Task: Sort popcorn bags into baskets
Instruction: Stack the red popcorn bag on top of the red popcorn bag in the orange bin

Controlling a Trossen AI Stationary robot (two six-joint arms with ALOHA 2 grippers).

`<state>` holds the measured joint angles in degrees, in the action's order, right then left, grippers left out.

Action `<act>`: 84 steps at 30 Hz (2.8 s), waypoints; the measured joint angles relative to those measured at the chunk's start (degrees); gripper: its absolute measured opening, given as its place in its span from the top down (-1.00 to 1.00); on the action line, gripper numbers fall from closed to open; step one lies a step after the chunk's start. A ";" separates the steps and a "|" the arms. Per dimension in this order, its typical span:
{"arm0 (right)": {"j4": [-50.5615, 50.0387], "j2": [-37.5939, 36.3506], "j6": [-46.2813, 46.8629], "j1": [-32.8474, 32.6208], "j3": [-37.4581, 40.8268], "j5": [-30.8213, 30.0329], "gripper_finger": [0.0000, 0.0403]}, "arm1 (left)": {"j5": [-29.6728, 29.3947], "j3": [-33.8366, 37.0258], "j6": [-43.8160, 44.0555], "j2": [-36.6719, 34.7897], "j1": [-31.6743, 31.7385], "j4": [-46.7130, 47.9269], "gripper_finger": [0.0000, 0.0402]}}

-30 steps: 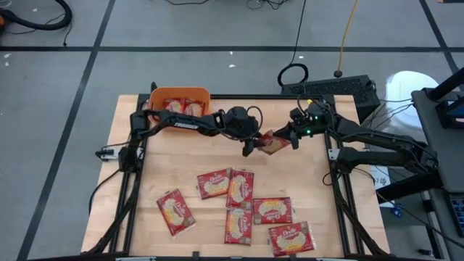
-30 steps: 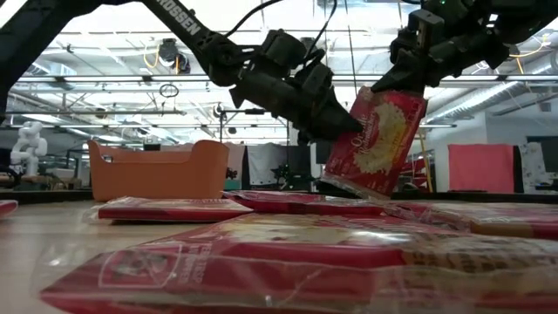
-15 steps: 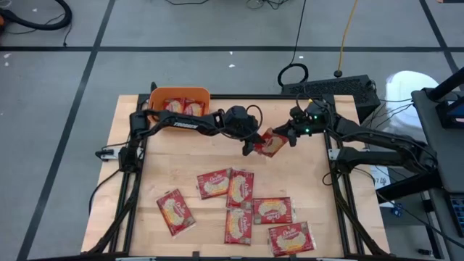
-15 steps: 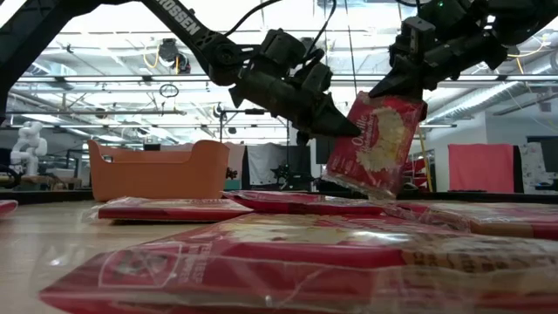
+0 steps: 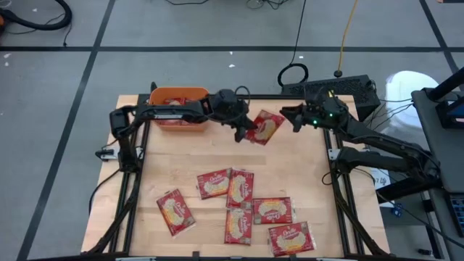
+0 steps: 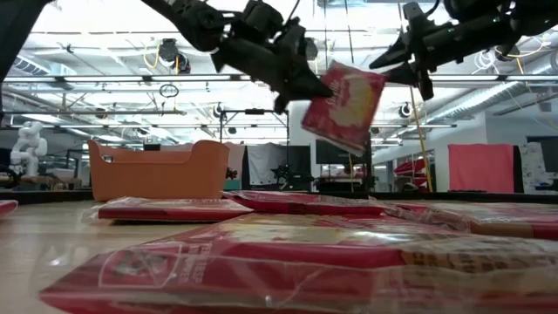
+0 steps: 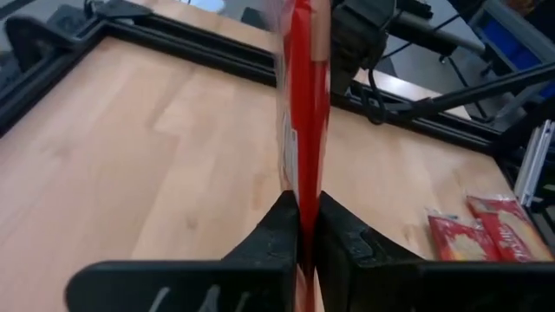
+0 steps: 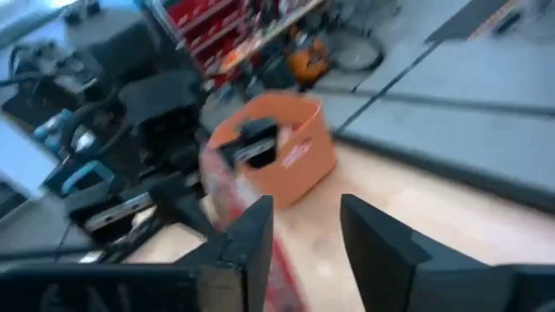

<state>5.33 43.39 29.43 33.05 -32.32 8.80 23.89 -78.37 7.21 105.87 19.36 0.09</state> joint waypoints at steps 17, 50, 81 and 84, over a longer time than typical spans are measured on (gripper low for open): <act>0.20 -0.28 -0.06 0.38 0.00 -1.42 0.27 | -0.03 -0.09 9.46 -17.71 9.47 15.97 0.75; -1.37 0.60 -0.30 0.38 0.04 -4.52 0.28 | -31.62 5.91 26.09 -37.30 23.17 44.94 0.80; -1.28 2.14 1.44 0.25 0.09 -4.50 0.28 | -50.18 44.32 40.95 -39.54 11.47 -1.86 0.81; -1.30 2.48 1.44 0.23 0.09 -4.50 0.28 | -50.12 45.55 41.55 -39.53 11.47 -2.05 0.80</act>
<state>4.03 45.86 30.87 33.28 -32.23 4.29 -26.23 -32.81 48.77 66.33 30.83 -1.96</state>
